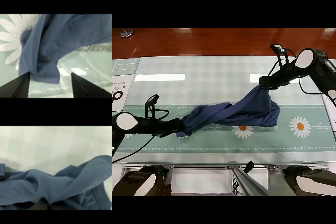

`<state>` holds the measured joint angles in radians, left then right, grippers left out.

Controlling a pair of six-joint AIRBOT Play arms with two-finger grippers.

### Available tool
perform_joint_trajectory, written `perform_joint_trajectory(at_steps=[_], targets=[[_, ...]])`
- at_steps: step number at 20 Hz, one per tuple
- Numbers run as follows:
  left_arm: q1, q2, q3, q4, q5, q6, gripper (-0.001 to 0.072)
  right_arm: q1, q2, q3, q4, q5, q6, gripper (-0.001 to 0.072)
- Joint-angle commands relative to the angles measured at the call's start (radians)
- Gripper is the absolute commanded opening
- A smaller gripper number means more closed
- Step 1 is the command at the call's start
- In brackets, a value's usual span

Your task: Fold the shirts.

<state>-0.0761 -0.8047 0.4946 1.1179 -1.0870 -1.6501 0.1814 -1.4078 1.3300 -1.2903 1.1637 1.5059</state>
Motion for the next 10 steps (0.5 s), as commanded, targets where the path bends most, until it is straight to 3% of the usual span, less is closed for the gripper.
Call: perform_joint_trajectory(at_steps=[1,2,3,5,6,10], targets=[[-0.026,-0.066,0.002,0.009,0.053,-0.010,0.0594,0.000,0.000,0.000,0.000,-0.005,0.000,0.0023],[-0.037,-0.091,0.002,0.009,0.063,-0.010,0.0541,0.000,0.000,0.000,0.000,-0.005,0.000,0.0024],[-0.048,-0.119,0.002,0.009,0.067,-0.009,0.0444,0.000,0.000,0.000,0.000,-0.005,0.000,0.0023],[-0.065,-0.150,0.003,0.000,0.060,0.032,0.0070,0.000,0.000,0.000,-0.001,-0.005,0.000,0.0023],[-0.068,-0.148,0.011,-0.004,0.048,0.067,0.0022,0.000,0.000,0.000,-0.002,-0.005,0.000,0.0023],[-0.067,-0.093,0.158,0.023,0.030,0.132,0.0021,0.000,0.001,0.000,-0.002,-0.018,-0.011,0.0023]])
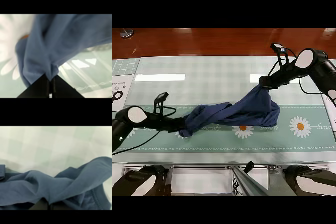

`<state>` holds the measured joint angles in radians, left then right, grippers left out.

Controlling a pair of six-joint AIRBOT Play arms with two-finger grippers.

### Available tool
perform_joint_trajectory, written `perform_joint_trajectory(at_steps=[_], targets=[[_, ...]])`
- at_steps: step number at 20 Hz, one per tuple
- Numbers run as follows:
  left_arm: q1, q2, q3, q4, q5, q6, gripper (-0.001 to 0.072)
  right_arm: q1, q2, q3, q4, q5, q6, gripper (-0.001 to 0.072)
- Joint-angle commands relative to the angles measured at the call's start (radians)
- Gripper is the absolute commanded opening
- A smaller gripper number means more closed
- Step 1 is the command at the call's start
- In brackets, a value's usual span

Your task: Fold the shirts.

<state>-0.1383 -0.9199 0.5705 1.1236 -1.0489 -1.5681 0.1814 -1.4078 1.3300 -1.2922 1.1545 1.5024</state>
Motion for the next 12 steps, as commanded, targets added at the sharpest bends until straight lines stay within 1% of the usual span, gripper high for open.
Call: perform_joint_trajectory(at_steps=[1,4,6,7,9,11,12], targets=[[-0.004,0.049,0.154,0.026,-0.008,0.049,0.0022,-0.001,0.007,0.001,0.000,-0.011,-0.008,0.0023],[0.001,0.138,0.424,0.060,0.019,0.049,0.0022,-0.001,0.074,0.028,0.000,-0.021,-0.039,0.0023],[0.031,0.193,0.625,0.094,0.110,0.047,0.0022,-0.001,0.155,0.100,-0.034,-0.047,-0.064,0.0023],[0.060,0.217,0.719,0.105,0.184,0.045,0.0022,-0.001,0.202,0.148,-0.062,-0.069,-0.064,0.0023],[0.129,0.246,0.862,0.119,0.311,0.010,0.0022,-0.001,0.315,0.257,-0.110,-0.138,-0.064,0.0023],[0.209,0.264,0.956,0.119,0.361,-0.026,0.0022,-0.001,0.423,0.341,-0.117,-0.206,-0.064,0.0023],[0.243,0.271,0.981,0.119,0.361,-0.028,0.0022,-0.001,0.476,0.376,-0.117,-0.225,-0.064,0.0023]])
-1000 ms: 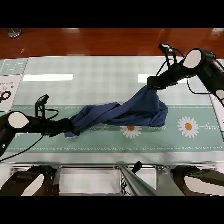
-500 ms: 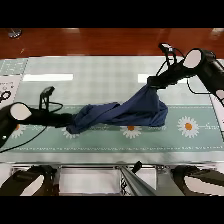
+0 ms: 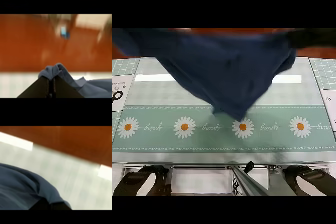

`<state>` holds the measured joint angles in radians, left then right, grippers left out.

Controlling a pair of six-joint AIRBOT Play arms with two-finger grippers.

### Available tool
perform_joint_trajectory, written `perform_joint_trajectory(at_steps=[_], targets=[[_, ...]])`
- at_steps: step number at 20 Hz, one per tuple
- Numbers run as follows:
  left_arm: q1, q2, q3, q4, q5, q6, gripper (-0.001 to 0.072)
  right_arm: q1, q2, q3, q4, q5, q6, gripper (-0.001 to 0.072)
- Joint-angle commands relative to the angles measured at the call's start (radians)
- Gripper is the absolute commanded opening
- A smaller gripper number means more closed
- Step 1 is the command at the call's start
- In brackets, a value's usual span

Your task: Fold the shirts.

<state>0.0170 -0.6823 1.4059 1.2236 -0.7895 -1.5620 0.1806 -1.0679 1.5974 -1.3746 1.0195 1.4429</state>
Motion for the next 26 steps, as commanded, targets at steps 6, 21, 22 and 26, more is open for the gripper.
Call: perform_joint_trajectory(at_steps=[6,21,22,26], targets=[[0.175,0.100,0.156,0.018,-0.129,-0.033,0.0022,0.000,0.347,0.160,-0.132,-0.042,0.072,0.0023],[0.174,0.161,-0.445,0.004,-0.502,0.008,0.0022,0.000,0.024,0.077,-0.123,0.624,-0.052,0.0023],[0.174,0.151,-0.549,-0.001,-0.457,0.004,0.0022,0.000,-0.028,0.051,-0.124,0.600,-0.073,0.0023],[0.174,0.071,-0.782,-0.096,-0.333,0.005,0.0022,0.000,-0.255,0.017,-0.123,0.423,-0.085,0.0023]])
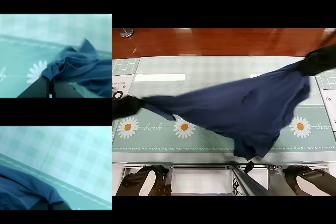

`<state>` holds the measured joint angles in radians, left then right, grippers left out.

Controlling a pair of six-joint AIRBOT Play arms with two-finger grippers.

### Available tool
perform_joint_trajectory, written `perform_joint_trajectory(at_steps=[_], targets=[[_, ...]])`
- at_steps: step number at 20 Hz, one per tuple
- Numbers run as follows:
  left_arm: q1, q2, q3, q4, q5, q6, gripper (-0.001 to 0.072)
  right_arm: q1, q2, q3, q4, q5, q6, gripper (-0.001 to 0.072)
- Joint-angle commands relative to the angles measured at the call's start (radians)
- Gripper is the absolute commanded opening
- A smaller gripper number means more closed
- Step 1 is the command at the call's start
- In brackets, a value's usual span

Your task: Fold the shirts.

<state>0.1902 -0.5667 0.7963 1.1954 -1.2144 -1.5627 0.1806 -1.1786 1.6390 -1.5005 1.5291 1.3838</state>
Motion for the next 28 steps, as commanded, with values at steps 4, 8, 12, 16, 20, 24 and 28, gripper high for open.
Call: perform_joint_trajectory(at_steps=[4,8,12,16,20,24,28], targets=[[0.001,-0.143,-0.192,-0.128,0.268,0.006,0.0023,0.000,-0.269,-0.025,0.010,-0.288,0.037,0.0023],[0.000,-0.226,-0.192,-0.176,0.498,0.006,0.0023,0.000,-0.310,-0.025,0.006,-0.549,0.090,0.0024],[0.000,-0.347,-0.192,-0.209,0.541,0.006,0.0023,0.000,-0.380,-0.025,0.009,-0.676,0.137,0.0024],[-0.013,-0.469,-0.192,-0.336,0.550,0.006,0.0023,0.001,-0.484,-0.025,0.012,-0.576,0.215,0.0024],[-0.022,-0.560,-0.192,-0.336,0.529,0.006,0.0023,0.001,-0.542,-0.025,0.028,-0.447,0.217,0.0024],[-0.022,-0.561,-0.188,-0.336,0.523,0.006,0.0023,0.000,-0.519,-0.024,0.024,-0.433,0.209,0.0024],[-0.010,-0.561,-0.180,-0.336,0.505,0.006,0.0383,0.000,-0.512,-0.024,0.026,-0.403,0.210,0.0024]])
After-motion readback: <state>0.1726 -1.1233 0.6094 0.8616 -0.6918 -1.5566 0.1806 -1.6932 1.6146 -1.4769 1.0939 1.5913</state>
